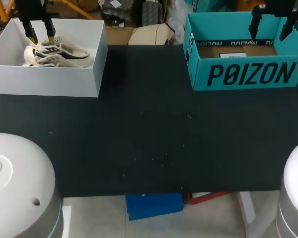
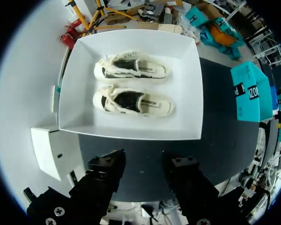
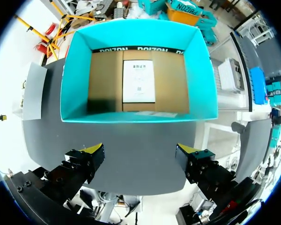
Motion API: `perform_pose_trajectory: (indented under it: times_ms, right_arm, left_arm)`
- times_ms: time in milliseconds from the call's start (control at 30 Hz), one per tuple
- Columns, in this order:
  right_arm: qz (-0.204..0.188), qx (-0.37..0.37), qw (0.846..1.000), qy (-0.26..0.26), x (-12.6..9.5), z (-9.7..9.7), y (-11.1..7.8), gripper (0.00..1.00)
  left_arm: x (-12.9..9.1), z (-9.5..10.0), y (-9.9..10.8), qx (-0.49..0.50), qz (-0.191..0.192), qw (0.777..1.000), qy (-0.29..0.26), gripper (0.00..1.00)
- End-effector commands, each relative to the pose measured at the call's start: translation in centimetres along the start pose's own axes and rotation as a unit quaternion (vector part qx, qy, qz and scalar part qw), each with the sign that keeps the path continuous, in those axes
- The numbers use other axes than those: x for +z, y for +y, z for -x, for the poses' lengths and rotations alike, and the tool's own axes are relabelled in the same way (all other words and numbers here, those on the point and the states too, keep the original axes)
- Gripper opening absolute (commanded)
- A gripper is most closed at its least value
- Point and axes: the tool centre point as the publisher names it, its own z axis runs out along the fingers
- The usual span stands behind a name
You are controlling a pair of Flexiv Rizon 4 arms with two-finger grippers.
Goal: Take the shoe out of the shoebox, open the shoe tongue, remove and reinsert the insole, then place the shoe into the shoebox
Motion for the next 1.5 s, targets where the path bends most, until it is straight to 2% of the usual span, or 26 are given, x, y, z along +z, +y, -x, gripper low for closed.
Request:
perform_pose_trajectory:
  times_ms: [33,100,300,400,500,600,700,867,900,1000,1433,1500]
  right_arm:
    - [0.000,0.000,1.000,0.000,0.0,0.0,0.0,1.00]
    - [0.000,0.000,1.000,0.000,0.0,0.0,0.0,1.00]
    - [0.000,0.000,1.000,0.000,0.0,0.0,0.0,1.00]
    - [0.000,0.000,1.000,0.000,0.0,0.0,0.0,1.00]
    - [0.000,0.000,1.000,0.000,0.0,0.0,0.0,1.00]
    - [0.000,0.000,1.000,0.000,0.0,0.0,0.0,1.00]
    - [0.000,0.000,1.000,0.000,0.0,0.0,0.0,1.00]
    - [0.000,0.000,1.000,0.000,0.0,0.0,0.0,1.00]
    - [0.000,0.000,1.000,0.000,0.0,0.0,0.0,1.00]
    - [0.000,0.000,1.000,0.000,0.0,0.0,0.0,1.00]
    - [0.000,0.000,1.000,0.000,0.0,0.0,0.0,1.00]
    - [0.000,0.000,1.000,0.000,0.0,0.0,0.0,1.00]
  left_arm:
    - [0.0,0.0,0.0,0.000,0.000,1.000,0.000,1.00]
    - [0.0,0.0,0.0,0.000,0.000,1.000,0.000,1.00]
    - [0.0,-1.1,-0.8,0.104,-0.011,0.995,0.006,1.00]
    - [-0.2,-1.6,-1.2,0.188,-0.016,0.982,0.017,1.00]
    - [-0.2,-2.0,-1.3,0.287,-0.022,0.958,0.017,1.00]
    - [-0.1,-2.3,-1.4,0.398,-0.014,0.917,0.020,1.00]
    - [0.1,-2.4,-1.1,0.518,-0.001,0.855,-0.001,1.00]
    - [0.5,-1.7,-0.7,0.694,0.007,0.714,-0.097,1.00]
    - [0.4,-1.5,-0.7,0.713,0.001,0.694,-0.104,1.00]
    - [-0.6,-1.4,-1.5,0.743,-0.034,0.660,-0.104,1.00]
    - [-0.2,-1.2,-1.4,0.742,-0.033,0.663,-0.093,1.00]
    - [0.3,-0.8,-1.5,0.747,-0.053,0.658,-0.077,1.00]
